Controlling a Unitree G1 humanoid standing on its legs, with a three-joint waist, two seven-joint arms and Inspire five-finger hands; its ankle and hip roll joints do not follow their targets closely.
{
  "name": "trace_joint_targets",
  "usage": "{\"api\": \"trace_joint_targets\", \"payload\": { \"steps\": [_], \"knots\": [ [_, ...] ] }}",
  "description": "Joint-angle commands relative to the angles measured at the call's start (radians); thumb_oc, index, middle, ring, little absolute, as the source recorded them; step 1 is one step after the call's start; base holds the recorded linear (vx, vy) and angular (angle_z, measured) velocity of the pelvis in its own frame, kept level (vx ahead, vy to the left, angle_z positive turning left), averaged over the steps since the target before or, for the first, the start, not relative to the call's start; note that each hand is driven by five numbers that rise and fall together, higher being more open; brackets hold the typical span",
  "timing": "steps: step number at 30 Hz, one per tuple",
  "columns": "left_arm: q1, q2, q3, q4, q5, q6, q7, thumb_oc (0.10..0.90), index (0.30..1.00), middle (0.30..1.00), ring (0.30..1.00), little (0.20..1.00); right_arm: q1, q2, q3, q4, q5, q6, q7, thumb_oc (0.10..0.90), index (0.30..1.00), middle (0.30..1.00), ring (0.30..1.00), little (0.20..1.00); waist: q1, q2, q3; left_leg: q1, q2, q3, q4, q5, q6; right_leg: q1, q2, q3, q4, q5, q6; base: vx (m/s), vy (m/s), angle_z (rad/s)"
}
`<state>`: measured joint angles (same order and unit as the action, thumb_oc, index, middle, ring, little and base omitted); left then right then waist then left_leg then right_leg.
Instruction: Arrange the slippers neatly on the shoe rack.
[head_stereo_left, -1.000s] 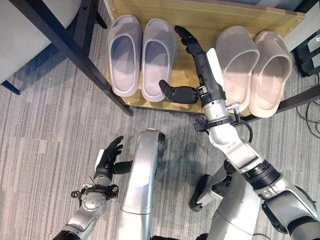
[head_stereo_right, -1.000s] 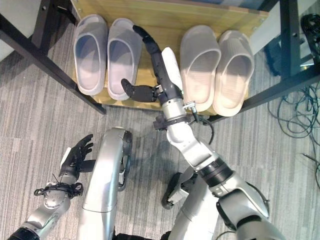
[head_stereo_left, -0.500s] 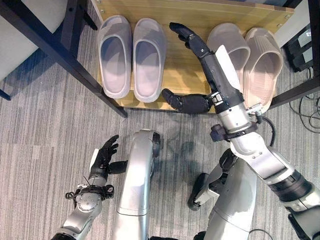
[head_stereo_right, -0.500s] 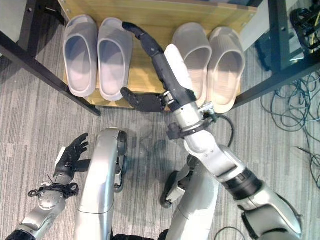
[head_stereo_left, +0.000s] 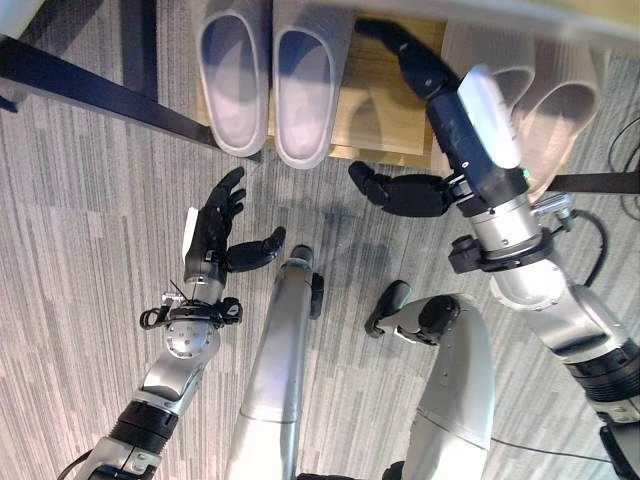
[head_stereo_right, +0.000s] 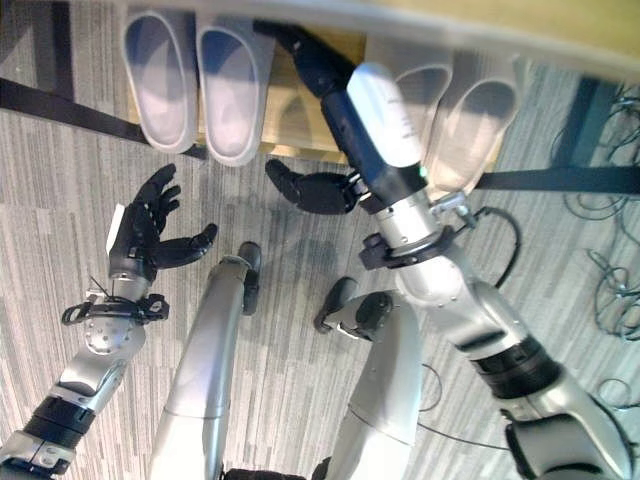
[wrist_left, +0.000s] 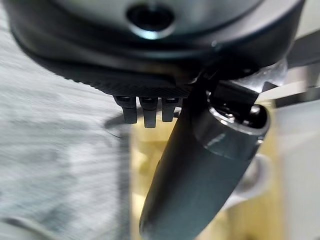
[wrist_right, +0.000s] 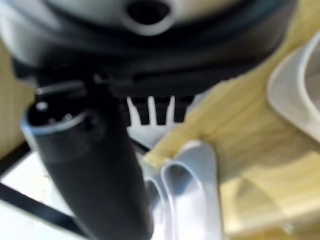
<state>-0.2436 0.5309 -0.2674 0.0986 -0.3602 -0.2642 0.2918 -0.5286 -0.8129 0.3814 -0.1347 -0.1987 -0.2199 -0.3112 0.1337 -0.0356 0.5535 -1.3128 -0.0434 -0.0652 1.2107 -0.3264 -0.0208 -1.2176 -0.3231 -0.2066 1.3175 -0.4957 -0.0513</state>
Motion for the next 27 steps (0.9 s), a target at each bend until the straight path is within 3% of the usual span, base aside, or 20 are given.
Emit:
{"api": "trace_joint_targets", "payload": {
  "steps": [1,5,8,12,13,14,21,27],
  "knots": [
    [0.114,-0.024,-0.035,-0.017,0.021,-0.101,-0.04,0.8,0.9,0.9,0.9,0.9,0.107,0.011,0.005,-0.008,-0.076,-0.068,-0.001,0.8,0.9,0.9,0.9,0.9,-0.011,0.012,-0.163,0.069,-0.017,-0.058,-0.274,0.12,-0.046,0.112,0.046,-0.02,-0.28,0.128,0.02,-0.08,-0.101,0.12],
    [0.145,-0.007,-0.063,0.009,0.032,-0.091,-0.096,0.8,0.9,0.9,0.9,0.9,0.206,0.054,0.047,0.157,-0.134,-0.049,0.029,0.8,0.9,0.9,0.9,0.9,0.006,-0.011,-0.194,0.255,0.018,-0.105,-0.5,0.202,-0.057,0.279,0.075,-0.091,-0.487,0.187,0.048,-0.02,-0.135,0.08],
    [0.191,-0.004,-0.076,0.032,0.039,-0.066,-0.155,0.8,0.9,0.9,0.9,0.9,0.298,0.125,0.09,0.357,-0.185,-0.027,0.044,0.8,0.9,0.9,0.9,0.9,0.025,-0.033,-0.25,0.478,0.05,-0.115,-0.759,0.289,-0.086,0.507,0.128,-0.167,-0.724,0.223,0.067,0.09,-0.216,0.12],
    [0.247,0.0,-0.084,0.064,0.072,-0.043,-0.198,0.8,0.9,0.9,0.9,0.9,0.367,0.209,0.106,0.649,-0.208,0.0,0.041,0.8,0.9,0.9,0.9,0.9,0.037,-0.035,-0.295,0.79,0.079,-0.119,-1.044,0.384,-0.113,0.803,0.199,-0.225,-0.983,0.275,0.078,0.15,-0.169,0.13],
    [0.249,0.001,-0.084,0.064,0.073,-0.043,-0.198,0.8,0.9,0.9,0.9,0.9,0.365,0.212,0.108,0.654,-0.21,-0.003,0.038,0.8,0.9,0.9,0.9,0.9,0.037,-0.033,-0.286,0.808,0.082,-0.12,-1.056,0.389,-0.115,0.822,0.204,-0.227,-0.996,0.28,0.077,0.06,-0.082,0.16],
    [0.264,-0.002,-0.079,0.069,0.08,-0.036,-0.209,0.8,0.9,0.9,0.9,0.9,0.375,0.242,0.105,0.761,-0.213,0.012,0.036,0.8,0.9,0.9,0.9,0.9,0.042,-0.024,-0.298,0.878,0.087,-0.119,-1.127,0.44,-0.115,0.898,0.222,-0.251,-1.081,0.332,0.085,-0.03,-0.009,0.14],
    [0.327,-0.006,-0.053,0.054,0.109,-0.019,-0.227,0.8,0.9,0.9,0.9,0.9,0.421,0.317,0.078,0.982,-0.213,0.043,0.044,0.8,0.9,0.9,0.9,0.9,0.041,0.0,-0.367,1.08,0.119,-0.092,-1.286,0.486,-0.131,1.119,0.264,-0.235,-1.27,0.375,0.103,0.09,-0.053,0.03],
    [0.387,-0.01,-0.034,0.024,0.115,-0.013,-0.254,0.8,0.9,0.9,0.9,0.9,0.448,0.35,0.058,1.05,-0.218,0.052,0.055,0.8,0.9,0.9,0.9,0.9,0.03,0.022,-0.428,1.141,0.11,-0.074,-1.298,0.479,-0.134,1.217,0.276,-0.22,-1.379,0.412,0.113,0.07,-0.027,-0.07]
  ]
}}
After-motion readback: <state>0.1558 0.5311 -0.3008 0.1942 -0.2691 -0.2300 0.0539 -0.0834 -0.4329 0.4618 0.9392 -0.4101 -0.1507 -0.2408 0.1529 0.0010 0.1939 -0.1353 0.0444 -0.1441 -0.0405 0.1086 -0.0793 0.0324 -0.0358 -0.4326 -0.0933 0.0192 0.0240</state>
